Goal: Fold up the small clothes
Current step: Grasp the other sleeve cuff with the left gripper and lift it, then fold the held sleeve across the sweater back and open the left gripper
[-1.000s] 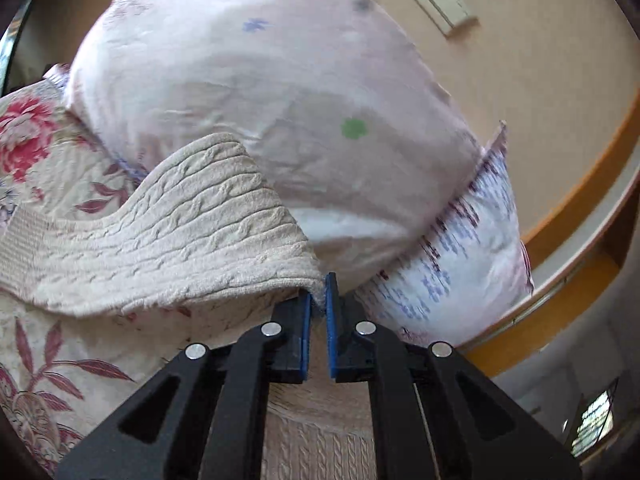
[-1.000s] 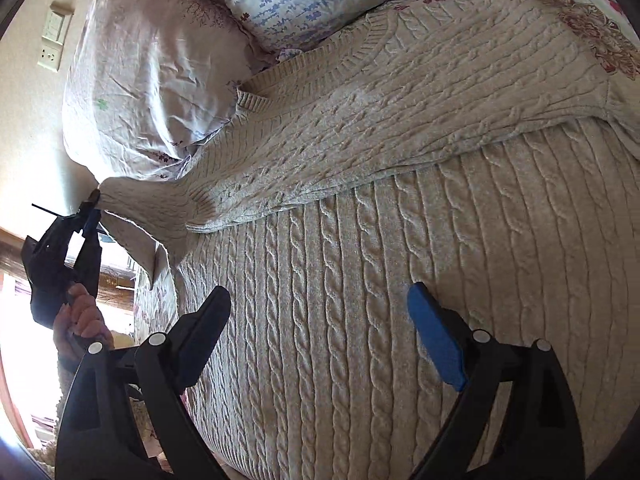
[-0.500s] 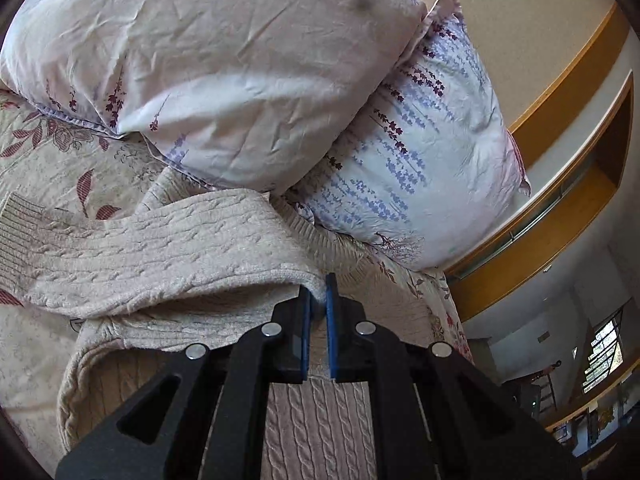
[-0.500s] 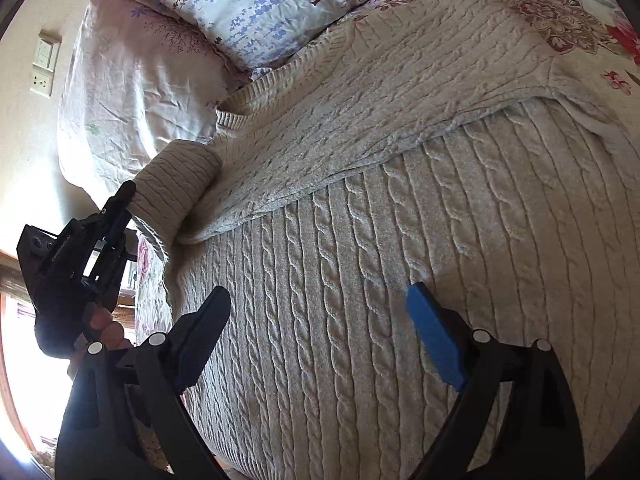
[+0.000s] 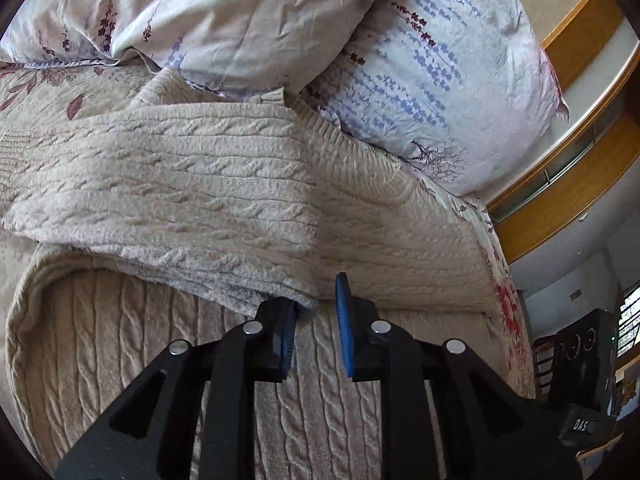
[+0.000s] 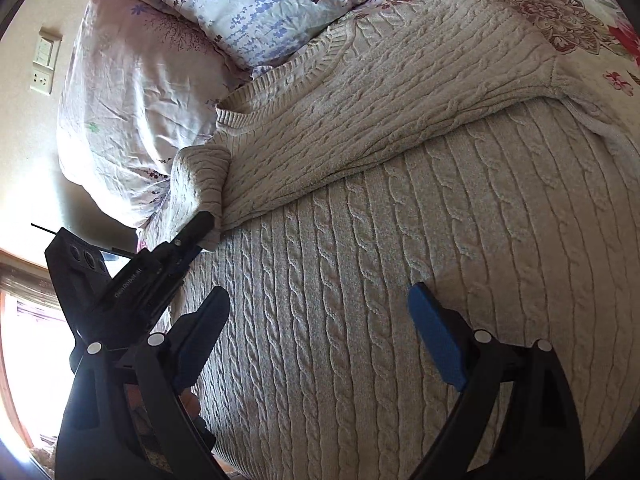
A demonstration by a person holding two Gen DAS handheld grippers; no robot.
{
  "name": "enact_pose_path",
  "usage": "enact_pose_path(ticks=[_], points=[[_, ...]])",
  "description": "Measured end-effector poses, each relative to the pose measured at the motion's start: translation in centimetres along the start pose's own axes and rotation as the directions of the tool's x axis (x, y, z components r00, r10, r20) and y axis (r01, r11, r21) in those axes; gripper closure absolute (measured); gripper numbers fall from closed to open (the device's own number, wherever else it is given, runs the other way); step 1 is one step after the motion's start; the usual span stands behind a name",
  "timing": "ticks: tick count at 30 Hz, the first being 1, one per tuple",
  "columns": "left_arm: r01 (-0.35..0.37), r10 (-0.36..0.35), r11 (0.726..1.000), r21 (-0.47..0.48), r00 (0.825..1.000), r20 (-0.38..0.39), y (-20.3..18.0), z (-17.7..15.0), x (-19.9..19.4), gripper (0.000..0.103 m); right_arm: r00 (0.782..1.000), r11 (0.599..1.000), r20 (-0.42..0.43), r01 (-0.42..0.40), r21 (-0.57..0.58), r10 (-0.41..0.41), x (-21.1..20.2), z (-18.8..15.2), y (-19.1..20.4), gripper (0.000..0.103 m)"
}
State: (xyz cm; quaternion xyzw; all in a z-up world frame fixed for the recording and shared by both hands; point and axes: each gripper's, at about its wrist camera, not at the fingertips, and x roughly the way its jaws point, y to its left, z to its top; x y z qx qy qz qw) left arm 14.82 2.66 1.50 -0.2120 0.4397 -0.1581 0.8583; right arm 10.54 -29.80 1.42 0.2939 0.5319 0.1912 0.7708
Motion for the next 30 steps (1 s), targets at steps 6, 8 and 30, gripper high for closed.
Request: enact_pose_path(ticks=[6,8,30], points=[[-0.011,0.011,1.0,-0.012,1.0,-0.007,0.6,-0.4,0.1,0.078,1.0,1.0,0.002,0.001,0.002,-0.001,0.0,0.0,0.0,0.01],[-0.02,0.02,1.0,-0.018,1.0,0.012,0.7,-0.3,-0.2,0.068,1.0,1.0,0.002,0.002,0.002,-0.002,0.0,0.0,0.1,0.01],[-0.265,0.315,0.918,-0.294,0.939,0.139,8.3,3.3,-3.6,0.053,1.0,1.0,0.007,0.012,-0.026,-0.012,0.4,0.1,0.2,0.007]])
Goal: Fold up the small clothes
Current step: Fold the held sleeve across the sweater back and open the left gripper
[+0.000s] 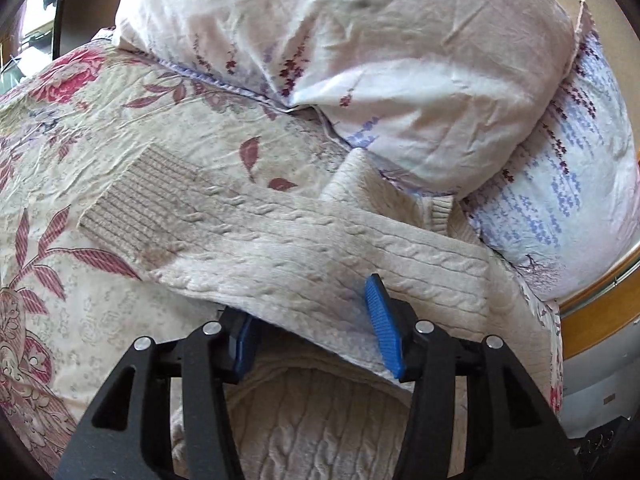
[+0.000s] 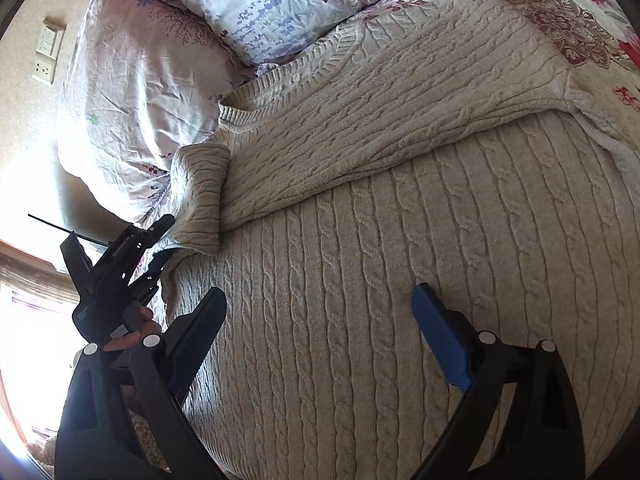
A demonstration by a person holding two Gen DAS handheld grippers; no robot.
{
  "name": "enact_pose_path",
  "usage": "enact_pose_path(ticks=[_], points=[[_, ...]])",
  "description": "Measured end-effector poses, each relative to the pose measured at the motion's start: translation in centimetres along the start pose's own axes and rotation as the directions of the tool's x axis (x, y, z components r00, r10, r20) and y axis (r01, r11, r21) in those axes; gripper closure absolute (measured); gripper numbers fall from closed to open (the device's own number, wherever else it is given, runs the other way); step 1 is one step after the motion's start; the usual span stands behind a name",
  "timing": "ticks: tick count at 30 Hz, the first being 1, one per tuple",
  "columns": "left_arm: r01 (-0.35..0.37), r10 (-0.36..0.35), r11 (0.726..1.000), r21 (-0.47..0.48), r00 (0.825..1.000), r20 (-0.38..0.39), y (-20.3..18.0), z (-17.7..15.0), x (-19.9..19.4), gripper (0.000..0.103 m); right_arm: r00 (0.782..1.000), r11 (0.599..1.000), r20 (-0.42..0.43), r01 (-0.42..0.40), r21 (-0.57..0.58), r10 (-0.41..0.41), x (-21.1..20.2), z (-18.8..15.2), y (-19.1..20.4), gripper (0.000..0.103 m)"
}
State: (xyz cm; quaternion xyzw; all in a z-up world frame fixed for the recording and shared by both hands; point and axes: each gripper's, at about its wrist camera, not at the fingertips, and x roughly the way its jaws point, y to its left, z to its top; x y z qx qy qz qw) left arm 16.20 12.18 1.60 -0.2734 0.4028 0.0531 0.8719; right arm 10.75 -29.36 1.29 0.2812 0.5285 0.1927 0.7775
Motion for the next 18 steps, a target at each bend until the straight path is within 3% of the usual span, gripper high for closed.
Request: enact_pose_path(ticks=[2,7,10,13,18], points=[[-0.011,0.011,1.0,-0.012,1.0,-0.004,0.7,0.0,0.1,0.052,1.0,1.0,0.001,0.001,-0.001,-0.001,0.1,0.1,0.0,0.007],[0.08,-0.084,0.992,-0.099,0.996,-0.041,1.7,0.2,0.0,0.053,1.0,1.0,0.001,0.007,-0.013,-0.007,0.2,0.4,0.2,0.006],[0.105,-0.106,0.992,-0.063,0.994,-0.002,0.8,0.2,-0.7,0.053,1.0,1.0,0.002,0.006,-0.013,-0.006,0.1,0.4,0.1,0.006],[0.111,-0.11,0.993,-0.049,0.994,0.022,0.3,0.7,-1.3,0.053,1.0,1.0,0.002,0.006,-0.015,-0.005,0.1,0.5,0.0,0.006],[0.055,-0.053,0.99,-0.133,0.998,0.021,1.9,1.8,-1.1,0.053,1.0,1.0,0.005,0.0,-0.015,0.0,-0.1,0.6,0.0,0.006]])
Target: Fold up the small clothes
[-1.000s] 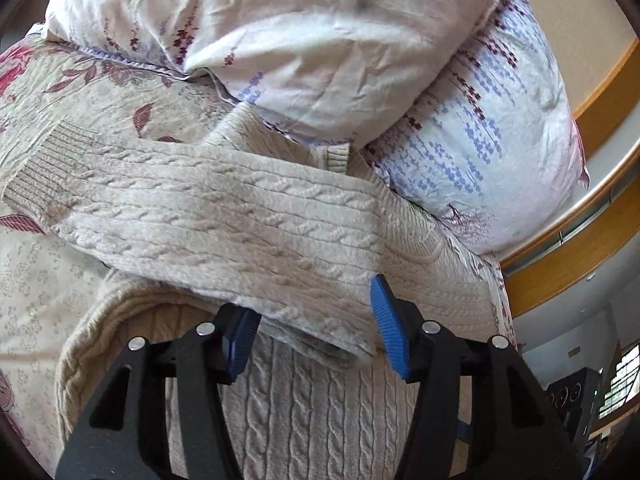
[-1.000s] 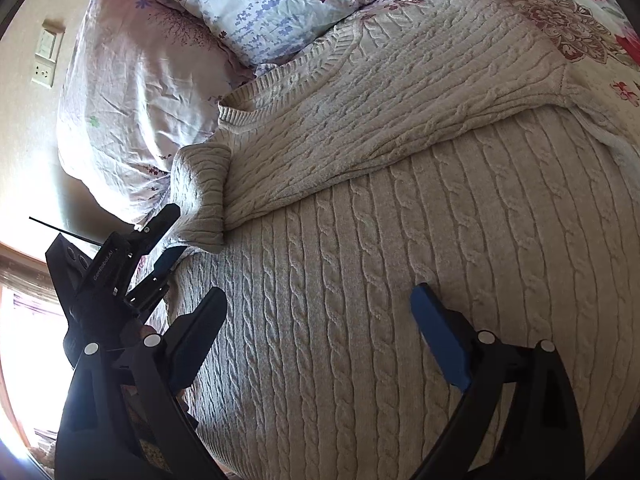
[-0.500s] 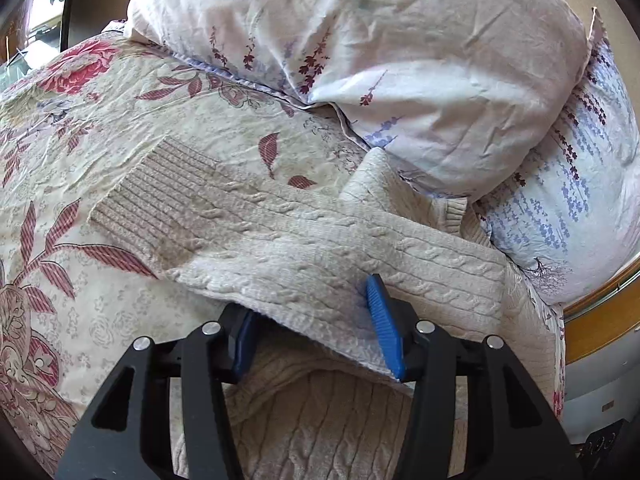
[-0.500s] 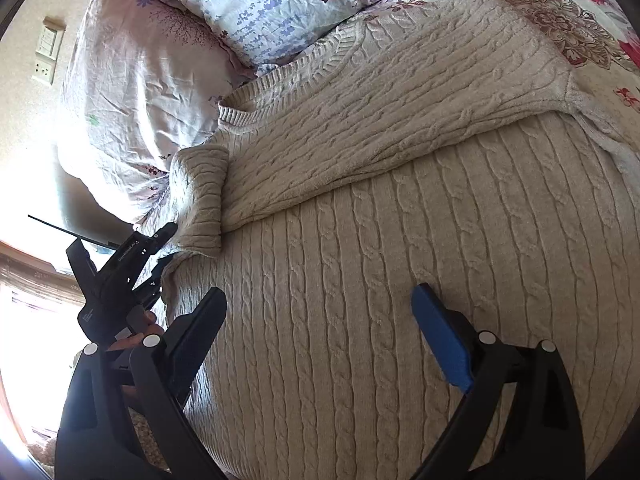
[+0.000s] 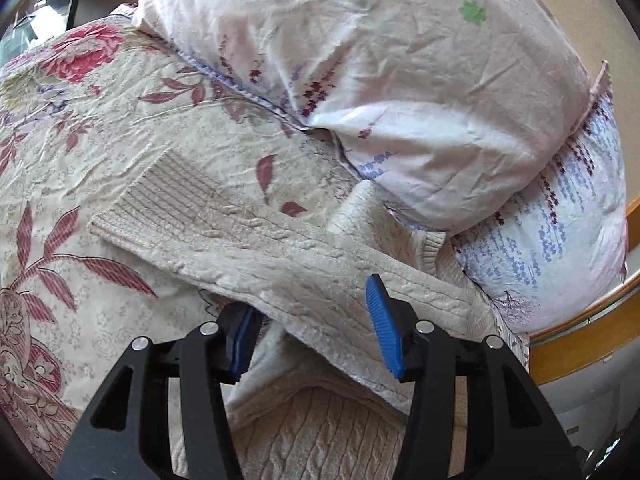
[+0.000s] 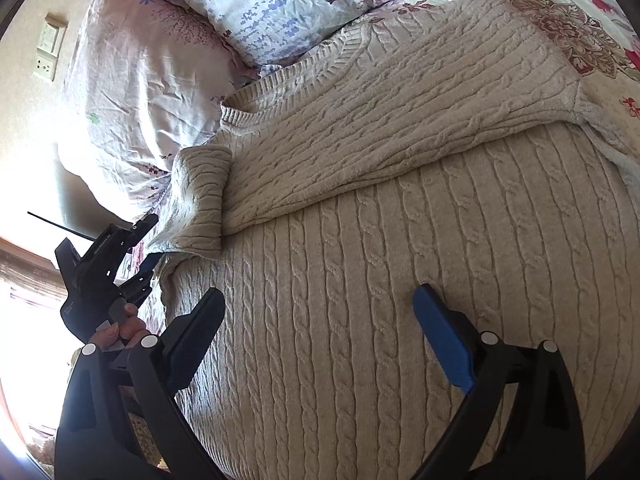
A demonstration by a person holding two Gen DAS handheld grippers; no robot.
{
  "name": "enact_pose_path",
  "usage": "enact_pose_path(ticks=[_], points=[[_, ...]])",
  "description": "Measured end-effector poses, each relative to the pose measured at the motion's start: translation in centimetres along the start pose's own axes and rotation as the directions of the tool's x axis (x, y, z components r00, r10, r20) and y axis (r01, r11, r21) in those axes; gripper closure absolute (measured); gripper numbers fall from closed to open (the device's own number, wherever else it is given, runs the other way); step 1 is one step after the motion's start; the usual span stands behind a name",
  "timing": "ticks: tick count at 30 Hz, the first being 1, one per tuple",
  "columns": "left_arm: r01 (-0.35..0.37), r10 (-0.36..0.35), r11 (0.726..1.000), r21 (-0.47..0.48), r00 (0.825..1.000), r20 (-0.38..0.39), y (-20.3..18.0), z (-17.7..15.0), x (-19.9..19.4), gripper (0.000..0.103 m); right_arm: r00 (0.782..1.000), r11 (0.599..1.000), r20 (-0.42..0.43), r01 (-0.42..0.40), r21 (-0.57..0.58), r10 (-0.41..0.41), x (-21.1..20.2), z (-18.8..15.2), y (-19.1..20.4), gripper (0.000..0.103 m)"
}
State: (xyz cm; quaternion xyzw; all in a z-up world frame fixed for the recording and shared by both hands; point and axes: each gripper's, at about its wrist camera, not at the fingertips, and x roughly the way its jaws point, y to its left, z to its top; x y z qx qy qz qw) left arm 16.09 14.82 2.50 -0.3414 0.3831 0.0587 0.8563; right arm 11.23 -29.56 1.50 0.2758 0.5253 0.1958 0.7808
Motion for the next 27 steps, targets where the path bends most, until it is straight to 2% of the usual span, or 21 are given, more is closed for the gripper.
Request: enact_pose_path(ticks=[5,7,10,12,14,17,19,22,25,27], points=[[-0.049,0.05,0.995,-0.092,0.999,0.005,2.0,0.7,0.0,0.055,1.0,1.0,0.023,0.005,0.001,-0.005,-0.6,0.2,-0.1,0.006],[-0.054,0.057,0.995,-0.081,0.998,0.026,1.9,1.2,-0.4,0.077,0.999,1.0,0.036,0.005,0.002,-0.005,-0.9,0.5,-0.2,0.006],[-0.04,0.04,0.999,0.001,0.997,0.059,0.1,1.8,-1.2,0.09,0.998,1.0,0.055,-0.005,0.003,0.005,-1.4,0.9,-0.3,0.006],[-0.025,0.017,0.996,0.091,0.996,0.09,-2.2,1.8,-1.9,0.094,0.997,1.0,0.075,-0.019,0.007,0.018,-1.8,1.4,-0.4,0.006],[0.004,-0.027,0.98,0.197,0.993,0.113,-5.1,1.4,-2.6,0.094,0.995,0.999,0.093,-0.031,0.01,0.03,-2.3,1.9,-0.5,0.006],[0.069,-0.121,0.925,0.374,0.986,0.118,-10.2,-0.1,-3.5,0.095,0.991,0.998,0.121,-0.056,0.024,0.053,-3.0,2.7,-1.0,0.006],[0.12,-0.188,0.867,0.483,0.978,0.095,-13.6,-1.6,-3.8,0.095,0.988,0.996,0.135,-0.082,0.045,0.075,-3.5,3.4,-1.7,0.006],[0.195,-0.267,0.764,0.615,0.963,0.026,-18.1,-4.7,-3.6,0.095,0.978,0.984,0.166,-0.142,0.103,0.124,-4.3,4.5,-3.4,0.006],[0.263,-0.292,0.679,0.685,0.953,-0.077,-21.5,-8.2,-2.0,0.095,0.969,0.971,0.197,-0.179,0.161,0.146,-5.2,5.5,-5.3,0.006],[0.288,-0.276,0.621,0.728,0.951,-0.141,-23.3,-10.7,-0.7,0.095,0.966,0.965,0.217,-0.184,0.185,0.142,-6.1,6.0,-6.4,0.006]])
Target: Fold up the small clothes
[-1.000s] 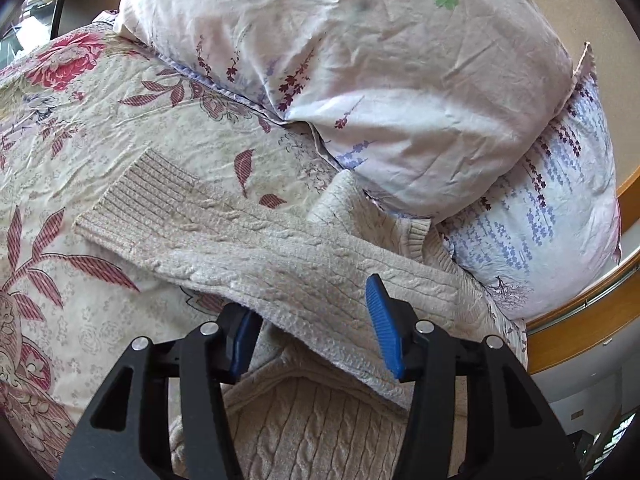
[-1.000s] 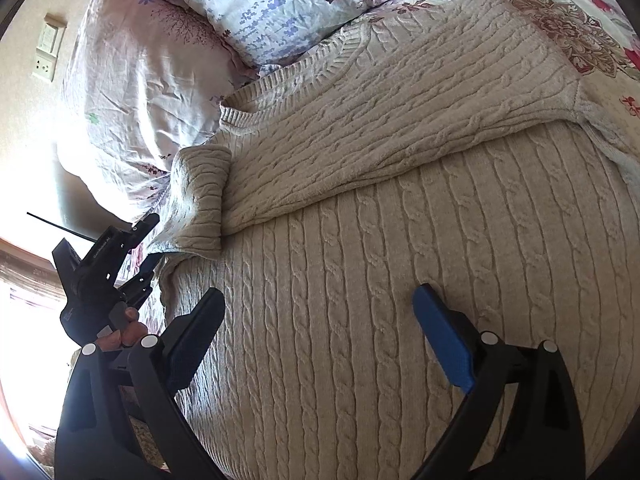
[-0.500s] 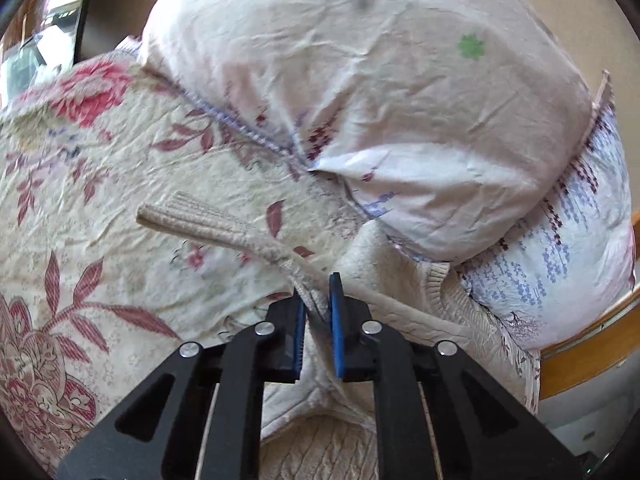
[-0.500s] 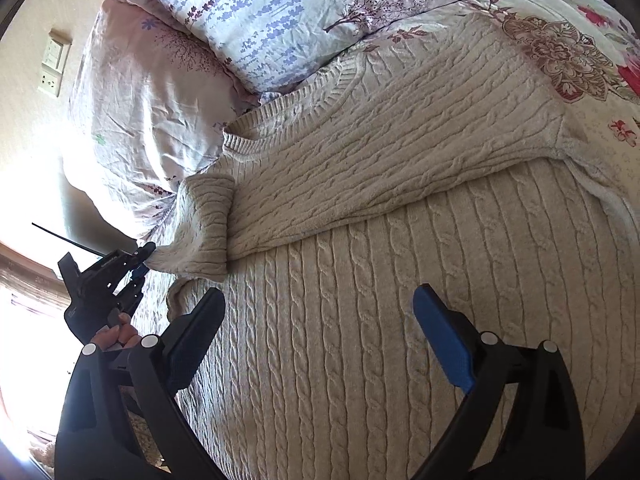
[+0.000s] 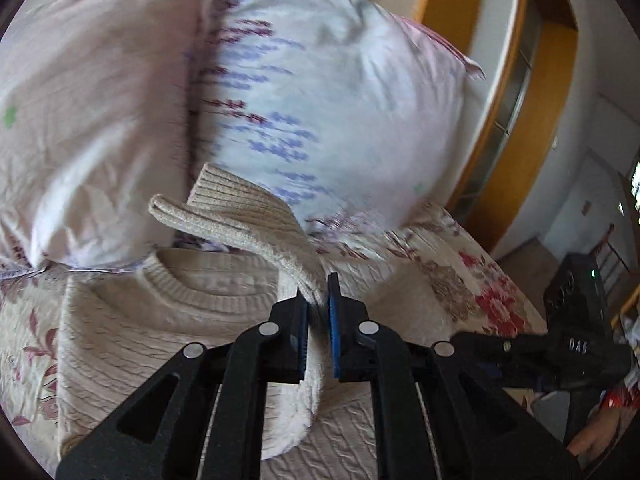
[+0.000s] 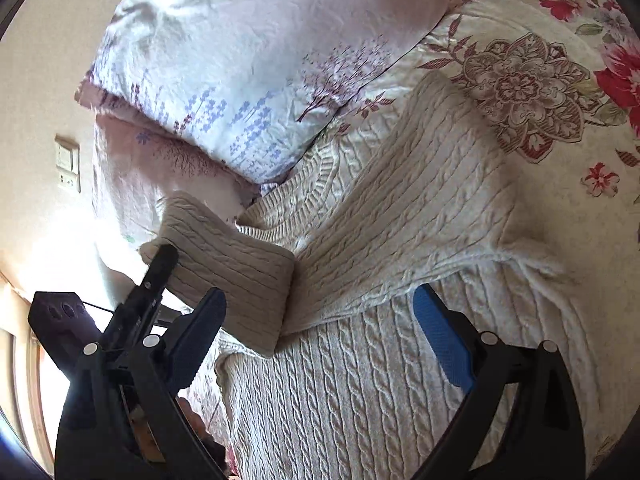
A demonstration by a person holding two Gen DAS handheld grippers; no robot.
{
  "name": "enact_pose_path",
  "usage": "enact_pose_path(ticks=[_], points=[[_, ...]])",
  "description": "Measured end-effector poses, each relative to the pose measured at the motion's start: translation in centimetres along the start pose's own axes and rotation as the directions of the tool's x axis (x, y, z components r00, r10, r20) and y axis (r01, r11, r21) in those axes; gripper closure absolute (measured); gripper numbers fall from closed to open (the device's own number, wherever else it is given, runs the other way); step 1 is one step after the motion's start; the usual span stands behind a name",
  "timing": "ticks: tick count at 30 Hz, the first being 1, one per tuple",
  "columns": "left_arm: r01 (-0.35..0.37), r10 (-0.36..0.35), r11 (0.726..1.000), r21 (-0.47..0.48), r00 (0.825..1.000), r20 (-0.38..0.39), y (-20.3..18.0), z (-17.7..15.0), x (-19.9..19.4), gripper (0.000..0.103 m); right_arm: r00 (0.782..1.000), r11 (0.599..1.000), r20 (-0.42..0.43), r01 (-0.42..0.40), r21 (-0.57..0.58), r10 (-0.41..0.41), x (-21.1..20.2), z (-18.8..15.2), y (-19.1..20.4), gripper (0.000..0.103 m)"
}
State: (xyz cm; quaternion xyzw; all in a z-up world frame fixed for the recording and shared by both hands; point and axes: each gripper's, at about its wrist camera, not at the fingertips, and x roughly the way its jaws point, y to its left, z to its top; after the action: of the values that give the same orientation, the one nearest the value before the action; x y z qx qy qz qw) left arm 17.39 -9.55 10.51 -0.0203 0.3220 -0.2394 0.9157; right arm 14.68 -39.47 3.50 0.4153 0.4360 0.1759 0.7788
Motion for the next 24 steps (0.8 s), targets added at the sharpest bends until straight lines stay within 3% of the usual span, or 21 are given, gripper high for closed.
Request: enact_pose_path(ticks=[3,5,7,9,13,16,19,21,24], points=[[0.039,-0.029,0.993,0.114,0.996,-0.088,-3.6,-1.4,2.9,0.092,1.0,0.998,0.002,-0.028,0.055,0.028,-0.7,1.0,-1.6,0.006],[0.068,-0.043,0.979,0.194,0.991,-0.13,-5.4,-2.5,3.9,0.084,0.997,0.991,-0.019,-0.066,0.115,0.068,-0.5,1.5,-2.9,0.006],[0.096,-0.057,0.958,0.271,0.987,-0.149,-6.7,-3.6,4.0,0.052,0.994,0.981,-0.035,-0.097,0.165,0.105,0.0,1.9,-3.9,0.006],[0.118,-0.074,0.937,0.33,0.987,-0.142,-7.5,-4.5,3.3,0.038,0.99,0.97,-0.045,-0.124,0.211,0.137,0.4,2.1,-4.8,0.006],[0.123,-0.082,0.924,0.361,0.989,-0.127,-6.3,-5.7,1.6,0.032,0.989,0.969,-0.064,-0.113,0.221,0.131,0.8,2.7,-5.0,0.006],[0.097,-0.066,0.943,0.318,0.992,-0.109,-5.1,-5.5,1.0,0.029,0.998,0.995,-0.062,-0.019,0.095,0.025,0.6,3.5,-2.7,0.009],[0.098,-0.081,0.97,0.223,0.993,-0.084,-2.8,-5.0,-0.2,0.029,0.995,0.994,-0.074,0.058,-0.09,-0.065,1.6,4.0,1.4,0.013],[0.031,-0.02,0.983,0.183,0.998,-0.059,-0.9,-5.0,-0.9,0.028,0.985,0.966,-0.093,0.124,-0.229,-0.148,3.5,3.9,4.5,0.02],[-0.06,0.063,0.997,0.047,0.996,-0.06,3.0,-5.1,-1.5,0.027,0.958,0.91,-0.119,0.202,-0.363,-0.26,7.2,3.4,7.4,0.034]])
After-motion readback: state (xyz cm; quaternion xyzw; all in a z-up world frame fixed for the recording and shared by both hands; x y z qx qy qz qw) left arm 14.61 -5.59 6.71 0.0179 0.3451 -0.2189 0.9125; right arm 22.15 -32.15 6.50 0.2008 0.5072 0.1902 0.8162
